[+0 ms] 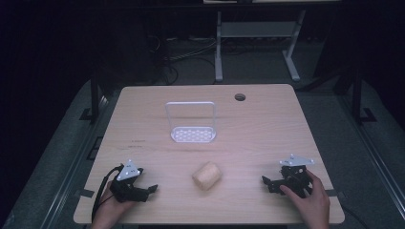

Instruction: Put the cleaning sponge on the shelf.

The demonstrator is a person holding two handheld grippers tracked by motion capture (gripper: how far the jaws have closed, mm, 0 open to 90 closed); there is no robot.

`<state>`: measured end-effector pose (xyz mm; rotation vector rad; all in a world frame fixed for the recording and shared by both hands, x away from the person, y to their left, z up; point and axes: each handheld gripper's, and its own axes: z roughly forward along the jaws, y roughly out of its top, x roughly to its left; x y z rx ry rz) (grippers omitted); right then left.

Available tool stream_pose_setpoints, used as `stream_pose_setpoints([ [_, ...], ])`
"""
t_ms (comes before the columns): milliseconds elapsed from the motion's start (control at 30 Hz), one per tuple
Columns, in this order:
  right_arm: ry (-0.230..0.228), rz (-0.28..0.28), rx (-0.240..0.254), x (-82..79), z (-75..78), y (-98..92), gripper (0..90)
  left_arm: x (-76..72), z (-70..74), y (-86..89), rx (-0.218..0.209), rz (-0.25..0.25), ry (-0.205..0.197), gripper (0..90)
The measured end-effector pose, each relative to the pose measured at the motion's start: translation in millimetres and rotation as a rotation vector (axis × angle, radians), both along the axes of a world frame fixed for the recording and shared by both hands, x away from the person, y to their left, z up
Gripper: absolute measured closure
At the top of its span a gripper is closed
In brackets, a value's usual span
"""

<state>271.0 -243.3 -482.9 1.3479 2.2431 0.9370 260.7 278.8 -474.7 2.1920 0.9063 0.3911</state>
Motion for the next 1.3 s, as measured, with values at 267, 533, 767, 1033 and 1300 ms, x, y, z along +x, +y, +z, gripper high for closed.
stream_pose_setpoints([
  [267,0.000,0.000,0.000,0.0,0.0,0.0,1.0,0.9,0.7,0.8,-0.014,0.005,0.009,13.3],
  [533,-0.001,0.000,0.000,0.1,0.0,-0.1,1.0,2.5,4.1,-1.8,-0.011,0.007,0.040,13.6],
  [767,-0.001,0.000,0.000,0.2,0.0,-0.1,1.0,2.4,10.9,-7.5,-0.017,-0.005,0.032,13.6],
  [1033,-0.001,0.000,0.000,0.3,0.0,0.0,1.0,2.0,20.5,-17.8,-0.026,-0.027,0.025,13.6],
  [1300,-0.002,-0.002,0.002,0.2,-0.1,0.2,1.0,1.5,29.3,-26.3,-0.039,-0.049,0.013,13.6],
])
